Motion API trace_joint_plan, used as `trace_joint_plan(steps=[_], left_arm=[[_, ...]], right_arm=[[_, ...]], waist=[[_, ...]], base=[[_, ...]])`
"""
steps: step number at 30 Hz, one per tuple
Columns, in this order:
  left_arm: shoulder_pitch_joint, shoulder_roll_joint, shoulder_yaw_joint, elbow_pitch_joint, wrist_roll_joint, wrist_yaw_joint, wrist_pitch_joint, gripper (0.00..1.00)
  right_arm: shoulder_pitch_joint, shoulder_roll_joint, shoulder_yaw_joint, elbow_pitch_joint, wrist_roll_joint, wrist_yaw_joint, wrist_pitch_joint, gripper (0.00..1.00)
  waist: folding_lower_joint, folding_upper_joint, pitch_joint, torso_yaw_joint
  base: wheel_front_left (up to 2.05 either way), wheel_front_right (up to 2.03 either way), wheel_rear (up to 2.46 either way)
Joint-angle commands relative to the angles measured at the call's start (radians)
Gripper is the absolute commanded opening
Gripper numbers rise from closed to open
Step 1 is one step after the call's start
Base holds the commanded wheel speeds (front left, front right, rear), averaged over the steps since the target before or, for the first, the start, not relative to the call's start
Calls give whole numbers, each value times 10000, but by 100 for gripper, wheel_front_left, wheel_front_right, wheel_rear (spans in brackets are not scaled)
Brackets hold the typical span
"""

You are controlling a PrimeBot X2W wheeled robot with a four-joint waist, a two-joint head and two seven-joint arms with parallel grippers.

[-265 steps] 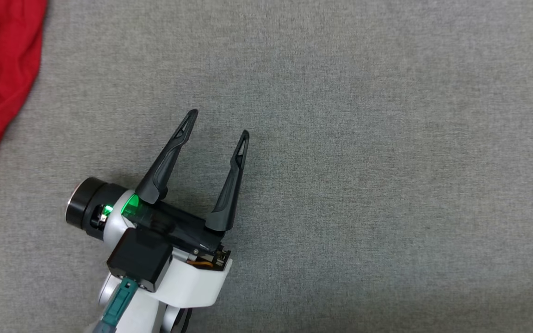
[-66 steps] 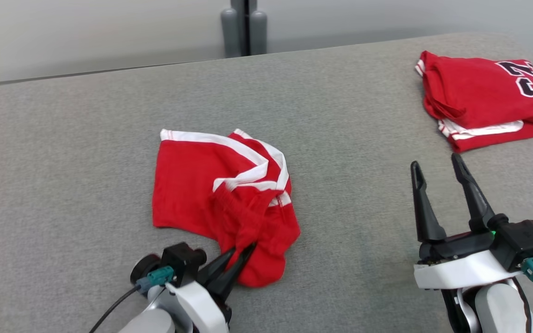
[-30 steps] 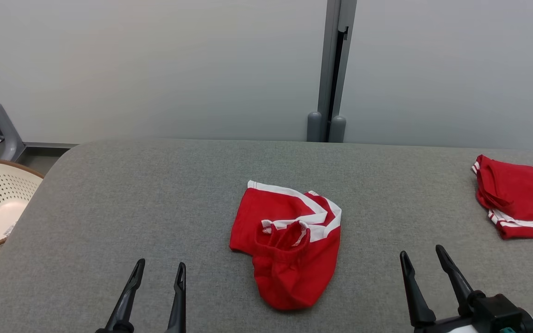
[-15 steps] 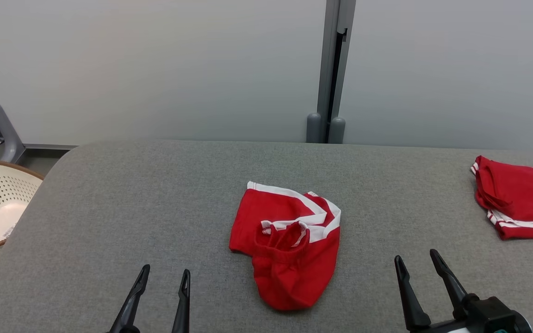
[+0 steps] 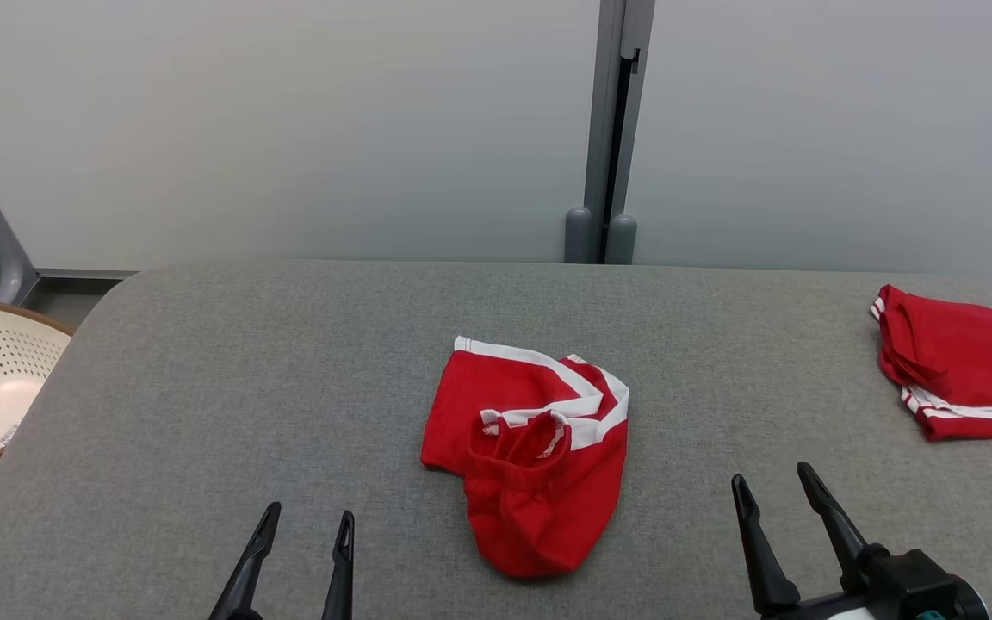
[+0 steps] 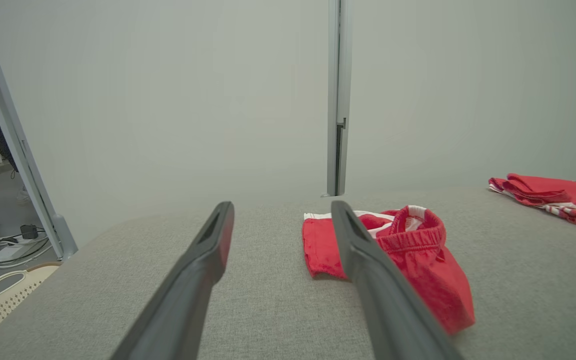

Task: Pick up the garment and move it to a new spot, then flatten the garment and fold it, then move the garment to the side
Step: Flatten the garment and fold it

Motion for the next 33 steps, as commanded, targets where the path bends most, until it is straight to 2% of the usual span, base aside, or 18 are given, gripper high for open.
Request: trace_joint_plan(steps=[1, 15, 20, 22, 27, 30, 33], left_arm=[[-127, 18, 38, 17, 84, -27, 1, 100], [-253, -1, -43, 299, 65, -6, 1, 100], [-1126, -8, -649, 1274, -455, -397, 87, 100], [-1917, -17, -1252, 1570, -704, -669, 536, 100], [-3614, 2, -2935, 1494, -2580, -1045, 2437, 100], [-4435, 6, -3704, 1376, -3288, -1035, 3599, 100], [-5009, 1, -4111, 1427, -3739, -797, 4562, 100]], right_arm=[[-117, -66, -18, -4, 15, -23, -5, 100], [-116, -96, -65, 10, 51, -23, -7, 100], [-311, -136, 97, 4, -18, -23, -7, 100], [-389, -191, 133, -28, -42, -23, -5, 100], [-679, -299, 268, -12, -120, -23, -7, 100], [-931, -339, 244, -51, -128, -23, -7, 100], [-1139, -352, 212, -103, -161, -23, -5, 100]], waist=[[0, -1, 5, -19], [0, -1, 53, -78], [0, -1, 364, -166], [0, -1, 560, -242], [0, -1, 1212, -569], [0, -1, 1703, -823], [0, -1, 2104, -1046]], base=[[0, 0, 0], [0, 0, 0], [0, 0, 0], [0, 0, 0], [0, 0, 0], [0, 0, 0], [0, 0, 0]])
